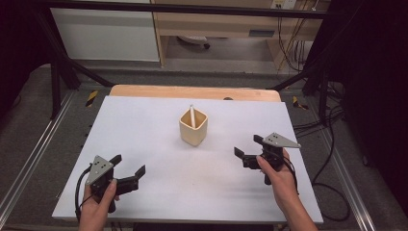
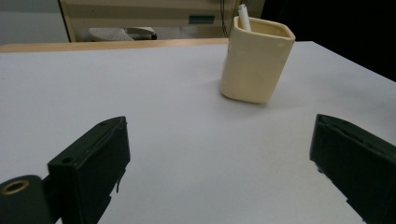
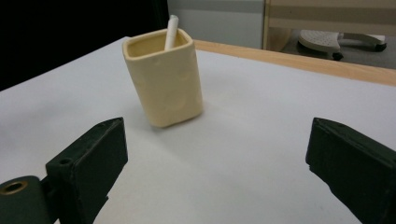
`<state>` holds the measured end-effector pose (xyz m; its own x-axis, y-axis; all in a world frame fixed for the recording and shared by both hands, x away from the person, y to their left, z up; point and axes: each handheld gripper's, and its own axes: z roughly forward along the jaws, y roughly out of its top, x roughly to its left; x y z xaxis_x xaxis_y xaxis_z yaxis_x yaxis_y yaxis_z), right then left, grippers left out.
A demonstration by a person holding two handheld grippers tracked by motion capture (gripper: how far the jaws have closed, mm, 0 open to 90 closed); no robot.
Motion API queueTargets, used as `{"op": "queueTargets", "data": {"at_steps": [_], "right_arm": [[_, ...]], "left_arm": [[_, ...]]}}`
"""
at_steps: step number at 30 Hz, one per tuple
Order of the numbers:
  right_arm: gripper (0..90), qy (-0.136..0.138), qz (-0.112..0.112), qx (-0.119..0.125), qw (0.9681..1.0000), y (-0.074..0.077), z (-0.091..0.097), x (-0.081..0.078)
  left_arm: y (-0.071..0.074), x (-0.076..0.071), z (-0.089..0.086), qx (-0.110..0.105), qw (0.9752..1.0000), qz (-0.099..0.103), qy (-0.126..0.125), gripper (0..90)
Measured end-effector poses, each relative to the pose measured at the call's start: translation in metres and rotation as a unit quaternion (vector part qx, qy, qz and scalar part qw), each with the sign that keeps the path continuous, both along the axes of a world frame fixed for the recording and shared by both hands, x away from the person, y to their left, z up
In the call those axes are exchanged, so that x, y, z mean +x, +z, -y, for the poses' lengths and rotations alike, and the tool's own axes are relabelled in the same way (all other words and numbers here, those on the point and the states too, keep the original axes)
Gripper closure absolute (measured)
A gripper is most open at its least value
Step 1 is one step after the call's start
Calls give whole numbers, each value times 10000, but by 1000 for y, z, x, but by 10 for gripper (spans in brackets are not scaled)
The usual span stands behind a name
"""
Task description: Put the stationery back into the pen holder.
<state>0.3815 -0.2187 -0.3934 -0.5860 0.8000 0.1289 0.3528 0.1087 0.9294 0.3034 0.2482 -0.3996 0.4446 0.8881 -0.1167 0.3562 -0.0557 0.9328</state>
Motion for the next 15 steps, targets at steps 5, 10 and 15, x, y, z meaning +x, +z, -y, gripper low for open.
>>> {"op": "queueTargets", "data": {"at_steps": [5,10,15], "right_arm": [[59,-101,-2,23,9999,-7,12,-10],[52,-175,-47,-74,9998,-15,23,-20],[47,-255,-152,-186,9994,-23,30,-26]], "left_arm": [[-2,0,-2,-1,10000,-5,25,54],[0,-2,-4,-56,10000,41,18,54],[-1,-3,-6,-72,10000,33,14,53]]}}
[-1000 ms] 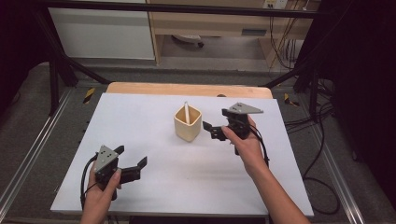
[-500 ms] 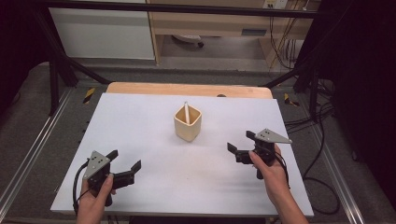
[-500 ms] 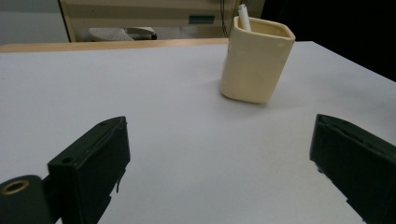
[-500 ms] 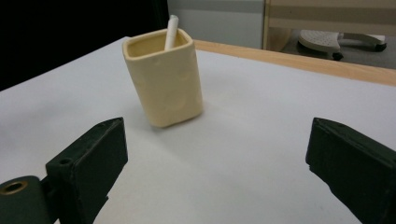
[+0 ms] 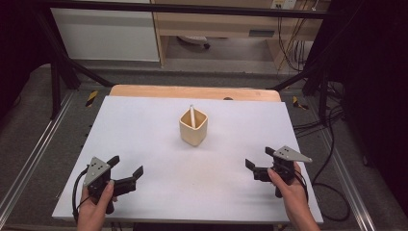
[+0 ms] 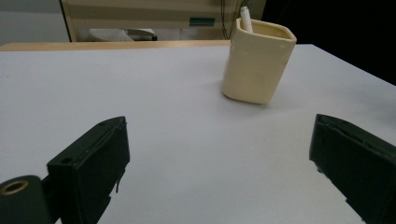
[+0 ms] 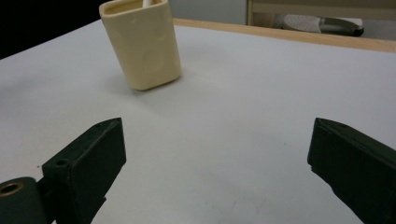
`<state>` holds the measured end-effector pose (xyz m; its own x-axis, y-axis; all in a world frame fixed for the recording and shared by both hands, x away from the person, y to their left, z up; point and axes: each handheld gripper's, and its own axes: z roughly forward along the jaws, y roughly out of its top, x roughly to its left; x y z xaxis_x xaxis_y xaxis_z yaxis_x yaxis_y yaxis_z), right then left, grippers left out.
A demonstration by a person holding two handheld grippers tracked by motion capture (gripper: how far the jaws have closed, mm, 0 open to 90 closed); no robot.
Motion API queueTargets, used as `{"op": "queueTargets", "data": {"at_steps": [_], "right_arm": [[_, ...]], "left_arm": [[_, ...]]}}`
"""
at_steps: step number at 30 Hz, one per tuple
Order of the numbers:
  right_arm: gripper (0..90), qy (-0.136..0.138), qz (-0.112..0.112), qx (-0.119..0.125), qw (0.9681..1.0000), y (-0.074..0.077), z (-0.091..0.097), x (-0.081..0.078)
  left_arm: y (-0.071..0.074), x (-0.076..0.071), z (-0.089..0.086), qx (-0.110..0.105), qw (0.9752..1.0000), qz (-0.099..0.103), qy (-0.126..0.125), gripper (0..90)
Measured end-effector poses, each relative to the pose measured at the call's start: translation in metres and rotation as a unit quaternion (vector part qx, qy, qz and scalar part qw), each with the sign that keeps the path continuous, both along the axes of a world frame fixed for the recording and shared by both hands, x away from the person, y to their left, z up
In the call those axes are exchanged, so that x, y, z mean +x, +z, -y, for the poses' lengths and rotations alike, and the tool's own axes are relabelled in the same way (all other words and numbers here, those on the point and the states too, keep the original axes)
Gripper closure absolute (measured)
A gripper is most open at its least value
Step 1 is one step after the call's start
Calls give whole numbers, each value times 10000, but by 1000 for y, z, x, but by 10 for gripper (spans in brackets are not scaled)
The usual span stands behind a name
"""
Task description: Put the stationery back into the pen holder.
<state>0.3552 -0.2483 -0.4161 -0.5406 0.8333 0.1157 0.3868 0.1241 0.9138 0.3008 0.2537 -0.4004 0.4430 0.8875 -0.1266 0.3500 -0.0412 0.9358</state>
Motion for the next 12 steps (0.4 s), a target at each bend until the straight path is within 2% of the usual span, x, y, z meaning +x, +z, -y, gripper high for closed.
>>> {"op": "queueTargets", "data": {"at_steps": [6,9,12], "right_arm": [[44,-48,-168,-149,9997,-12,3,-5],[38,-134,-317,-366,9987,-20,4,-4],[31,-183,-559,-584,9966,-30,3,0]], "left_arm": [[-1,0,-2,-11,10000,-12,11,53],[-2,0,-3,-29,10000,-26,33,53],[-2,1,-3,-47,10000,-29,46,53]]}}
